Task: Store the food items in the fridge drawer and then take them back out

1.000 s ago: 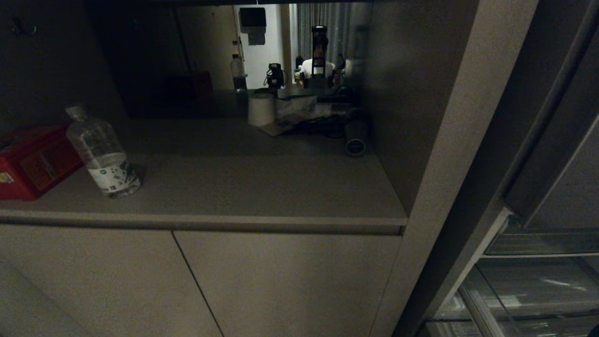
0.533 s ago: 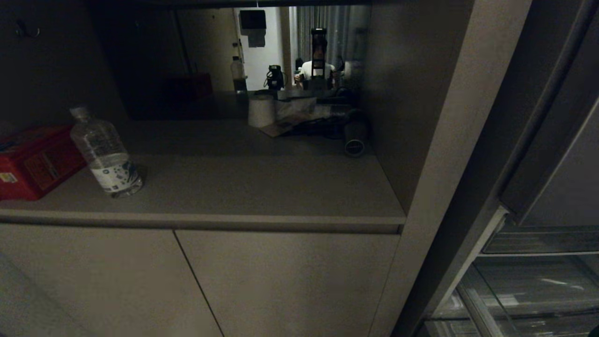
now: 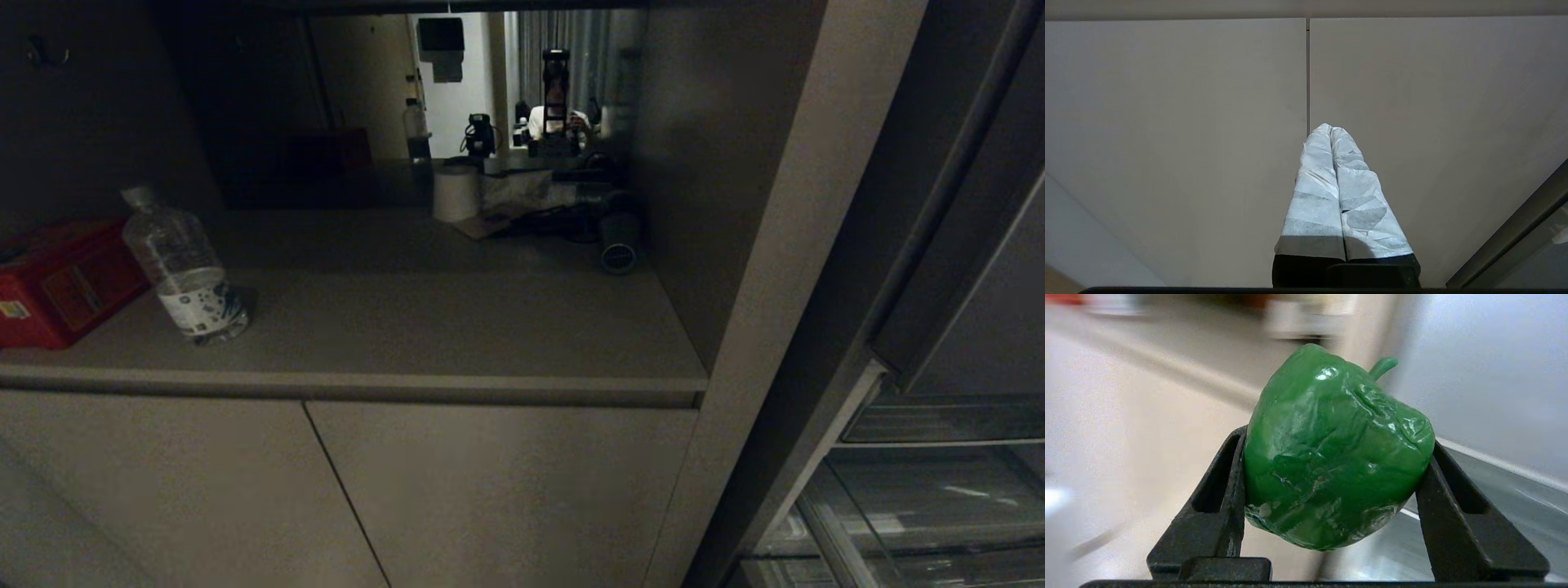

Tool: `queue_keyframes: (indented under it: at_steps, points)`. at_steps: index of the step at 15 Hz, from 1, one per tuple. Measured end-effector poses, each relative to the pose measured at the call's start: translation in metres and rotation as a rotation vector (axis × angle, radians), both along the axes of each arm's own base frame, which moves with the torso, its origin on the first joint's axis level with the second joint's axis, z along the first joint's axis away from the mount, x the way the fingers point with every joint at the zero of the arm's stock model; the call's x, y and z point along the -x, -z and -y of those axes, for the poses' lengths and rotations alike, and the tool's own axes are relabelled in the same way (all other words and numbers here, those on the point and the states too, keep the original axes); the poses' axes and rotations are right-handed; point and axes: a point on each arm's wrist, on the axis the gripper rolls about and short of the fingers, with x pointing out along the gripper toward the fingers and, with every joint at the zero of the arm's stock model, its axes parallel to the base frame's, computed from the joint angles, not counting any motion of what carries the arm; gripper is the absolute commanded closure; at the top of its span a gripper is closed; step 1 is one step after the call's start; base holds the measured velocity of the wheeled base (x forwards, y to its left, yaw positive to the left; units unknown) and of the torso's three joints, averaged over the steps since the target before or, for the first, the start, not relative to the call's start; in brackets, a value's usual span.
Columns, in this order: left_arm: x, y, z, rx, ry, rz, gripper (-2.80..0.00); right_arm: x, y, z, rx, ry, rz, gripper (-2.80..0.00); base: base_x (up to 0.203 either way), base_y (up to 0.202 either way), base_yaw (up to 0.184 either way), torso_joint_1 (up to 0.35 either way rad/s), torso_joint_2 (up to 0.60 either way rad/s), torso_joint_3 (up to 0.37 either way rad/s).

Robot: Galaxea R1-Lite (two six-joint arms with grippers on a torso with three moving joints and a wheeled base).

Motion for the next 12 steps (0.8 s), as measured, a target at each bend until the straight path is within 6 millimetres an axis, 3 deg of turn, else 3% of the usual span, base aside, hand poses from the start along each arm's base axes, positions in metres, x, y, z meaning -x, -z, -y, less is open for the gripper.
queue_keyframes:
  at_steps: [6,9,12]
  points:
    - [0.0,0.0,0.0,0.0,0.0,0.0,0.0,-0.068,-0.048,-0.01,0.031,-0.467,-0.24,0.0,0.0,0.0,0.0,0.0,0.0,0.0]
    - [0.0,0.0,0.0,0.0,0.0,0.0,0.0,-0.114,-0.057,-0.02,0.034,-0.547,-0.311,0.0,0.0,0.0,0.0,0.0,0.0,0.0]
    - [0.0,0.0,0.0,0.0,0.0,0.0,0.0,-0.149,-0.055,-0.046,0.058,-0.639,-0.344,0.0,0.0,0.0,0.0,0.0,0.0,0.0]
